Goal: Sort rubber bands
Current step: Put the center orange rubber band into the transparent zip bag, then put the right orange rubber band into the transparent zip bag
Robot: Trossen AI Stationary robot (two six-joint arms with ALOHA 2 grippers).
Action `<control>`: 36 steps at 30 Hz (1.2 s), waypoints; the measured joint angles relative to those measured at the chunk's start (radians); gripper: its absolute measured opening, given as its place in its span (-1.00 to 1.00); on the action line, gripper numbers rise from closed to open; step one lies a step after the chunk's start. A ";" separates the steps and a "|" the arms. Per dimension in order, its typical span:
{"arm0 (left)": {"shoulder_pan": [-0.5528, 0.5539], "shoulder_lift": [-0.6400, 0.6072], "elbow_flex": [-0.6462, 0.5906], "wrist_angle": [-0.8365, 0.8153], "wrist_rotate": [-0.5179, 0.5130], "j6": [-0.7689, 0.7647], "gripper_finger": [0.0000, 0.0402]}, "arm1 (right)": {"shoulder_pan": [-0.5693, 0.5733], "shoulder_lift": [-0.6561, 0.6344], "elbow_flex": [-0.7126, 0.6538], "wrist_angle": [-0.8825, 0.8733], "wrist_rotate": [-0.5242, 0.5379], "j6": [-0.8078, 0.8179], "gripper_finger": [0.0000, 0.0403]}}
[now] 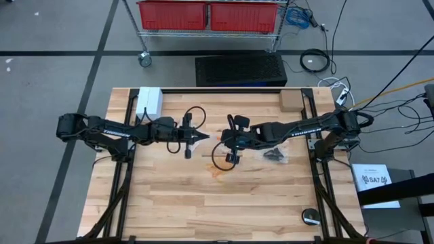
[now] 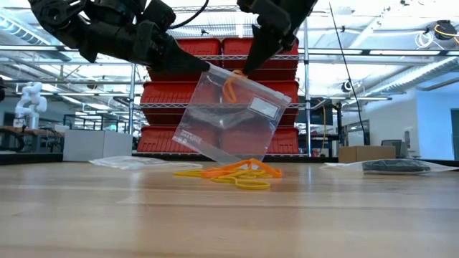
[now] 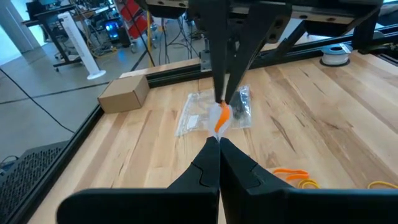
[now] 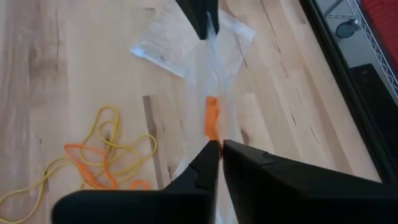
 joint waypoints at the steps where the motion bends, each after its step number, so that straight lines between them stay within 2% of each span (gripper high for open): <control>1: 0.000 0.000 0.000 0.000 0.000 0.000 -1.00 | 0.000 0.000 0.000 0.000 0.000 0.000 -0.86; 9: 0.000 0.000 0.000 0.000 0.000 -0.001 -1.00 | 0.000 -0.003 0.000 0.006 0.004 -0.005 -0.42; 14: 0.000 0.000 0.000 0.000 0.000 -0.001 -1.00 | 0.000 -0.032 0.000 0.000 0.005 -0.009 -0.27; 23: 0.000 0.000 0.001 0.001 0.000 0.000 -1.00 | 0.017 -0.082 -0.002 -0.167 0.001 0.076 -0.23; 28: 0.000 0.000 0.001 0.000 0.000 0.000 -1.00 | 0.017 -0.076 -0.089 -0.206 -0.004 0.102 -0.23; 33: 0.000 0.000 0.001 -0.001 0.000 0.000 -1.00 | 0.031 -0.095 -0.185 -0.181 0.010 0.159 -0.23; 36: 0.000 0.000 0.002 -0.001 0.000 0.000 -1.00 | 0.041 -0.110 -0.252 -0.073 0.033 0.157 -0.23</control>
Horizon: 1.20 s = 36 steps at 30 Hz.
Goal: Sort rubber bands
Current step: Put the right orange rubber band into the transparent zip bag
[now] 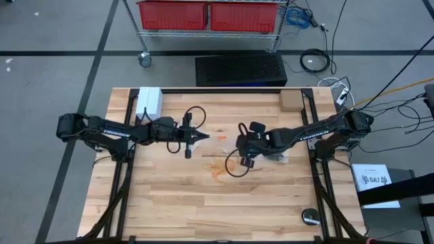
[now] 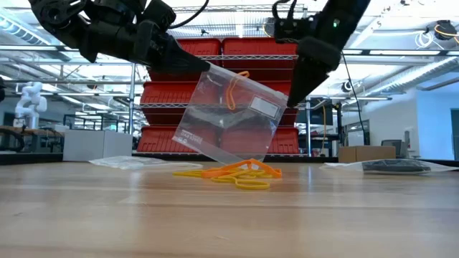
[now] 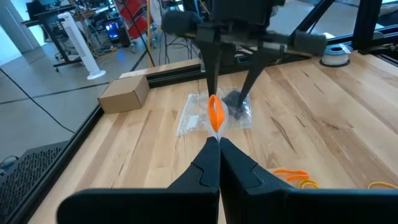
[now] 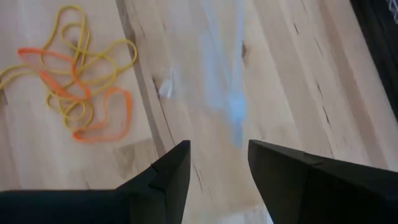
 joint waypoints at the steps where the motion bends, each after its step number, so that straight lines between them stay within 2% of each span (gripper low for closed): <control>1: 0.000 0.000 0.000 0.001 0.000 0.000 -1.00 | 0.001 0.000 -0.021 0.040 0.001 -0.008 -0.24; 5: 0.000 0.000 0.000 0.000 0.000 0.000 -1.00 | -0.004 0.000 -0.086 0.175 0.006 -0.047 -0.40; 10: 0.000 0.000 0.000 0.001 0.000 0.000 -1.00 | -0.003 0.000 -0.104 0.233 0.075 -0.070 -0.88; 12: 0.000 0.000 0.000 0.001 0.000 0.000 -1.00 | 0.000 0.000 -0.100 0.249 0.091 -0.087 -0.96; 21: -0.006 0.000 0.000 0.025 0.005 -0.002 -1.00 | 0.000 -0.001 -0.024 0.295 0.076 -0.149 -1.00; 28: -0.006 0.000 0.000 0.018 0.006 -0.002 -1.00 | 0.001 0.000 0.017 0.180 0.078 -0.123 -0.98; 32: -0.006 0.000 0.000 0.018 -0.005 -0.001 -1.00 | 0.002 0.000 0.069 0.086 0.081 -0.055 -0.87; 36: -0.006 0.000 0.000 0.010 -0.021 0.000 -1.00 | 0.019 0.000 0.111 -0.012 0.075 0.028 -0.65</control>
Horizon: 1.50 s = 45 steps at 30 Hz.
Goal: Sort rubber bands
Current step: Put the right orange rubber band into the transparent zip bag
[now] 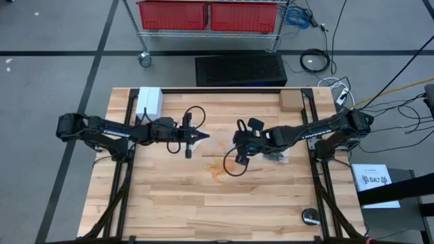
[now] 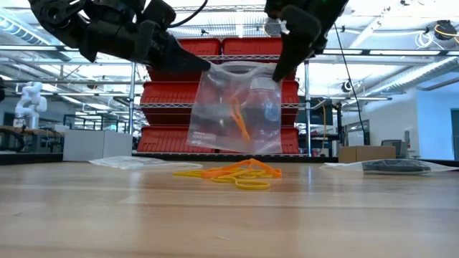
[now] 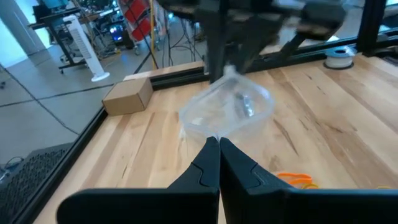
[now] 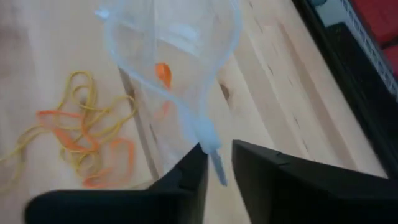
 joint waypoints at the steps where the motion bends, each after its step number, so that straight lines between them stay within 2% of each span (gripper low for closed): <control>1: 0.001 0.000 0.000 -0.005 -0.006 0.002 -1.00 | 0.008 0.000 0.005 -0.013 -0.006 0.027 -0.59; 5: 0.014 0.000 0.000 -0.019 -0.006 0.002 -1.00 | 0.044 0.000 0.006 -0.070 -0.081 0.159 -0.33; 10: 0.019 0.000 0.000 -0.021 -0.008 0.001 -1.00 | 0.112 0.000 0.006 -0.067 -0.078 0.311 -0.07; 17: 0.019 0.000 0.000 -0.017 -0.010 0.001 -1.00 | 0.152 0.103 0.005 -0.019 -0.037 0.405 0.08; 26: 0.020 0.000 0.000 -0.019 -0.010 0.001 -1.00 | 0.101 0.306 0.005 0.098 -0.059 0.396 0.08; 39: 0.020 0.000 0.000 -0.025 -0.010 0.001 -1.00 | 0.060 0.416 0.006 0.167 -0.154 0.371 0.06; 42: 0.020 0.000 0.000 -0.026 -0.010 0.001 -1.00 | 0.055 0.421 0.007 0.160 -0.156 0.353 -0.08; 45: 0.020 0.000 0.000 -0.026 -0.010 0.001 -1.00 | 0.048 0.422 0.008 0.159 -0.175 0.316 -0.40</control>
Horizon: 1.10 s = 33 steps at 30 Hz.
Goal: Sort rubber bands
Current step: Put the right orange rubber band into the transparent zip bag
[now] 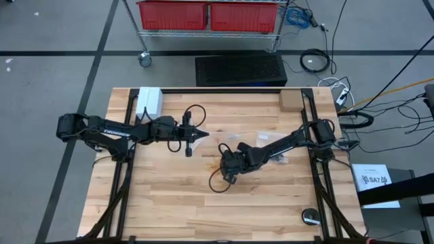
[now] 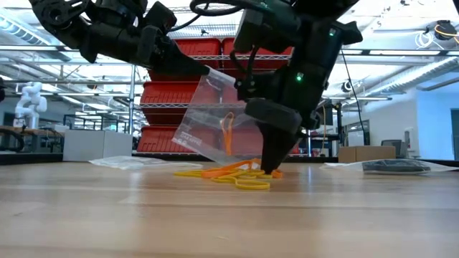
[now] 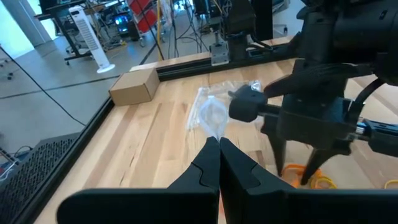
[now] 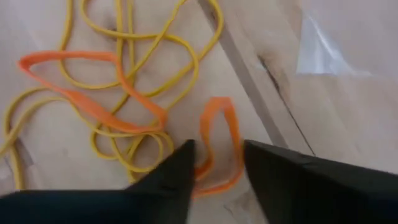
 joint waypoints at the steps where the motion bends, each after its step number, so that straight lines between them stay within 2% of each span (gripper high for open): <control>1: 0.000 0.000 0.000 0.000 0.000 0.000 -1.00 | -0.002 0.000 0.000 0.000 -0.014 -0.016 -0.53; 3: 0.000 0.000 0.000 0.000 0.000 0.000 -1.00 | -0.004 0.000 0.000 -0.007 -0.026 -0.050 -0.82; 5: -0.001 0.000 0.000 0.000 0.000 0.000 -1.00 | -0.003 -0.004 0.000 -0.015 -0.025 -0.083 -0.94; 9: -0.001 0.000 0.000 0.000 0.000 0.000 -1.00 | -0.003 -0.046 -0.008 -0.066 -0.045 -0.107 -0.96; 13: -0.001 0.000 0.000 0.001 0.000 0.000 -1.00 | 0.001 -0.148 -0.006 -0.047 -0.006 -0.144 -0.99; 21: -0.001 0.000 0.000 0.001 0.000 0.000 -1.00 | 0.011 -0.329 -0.003 0.057 0.208 -0.316 -1.00; 24: -0.001 0.000 0.000 0.001 0.000 0.000 -1.00 | 0.001 -0.352 -0.003 0.102 0.250 -0.417 -1.00; 33: -0.001 0.000 0.000 0.001 0.001 0.000 -1.00 | -0.083 -0.345 -0.004 0.139 0.250 -0.574 -1.00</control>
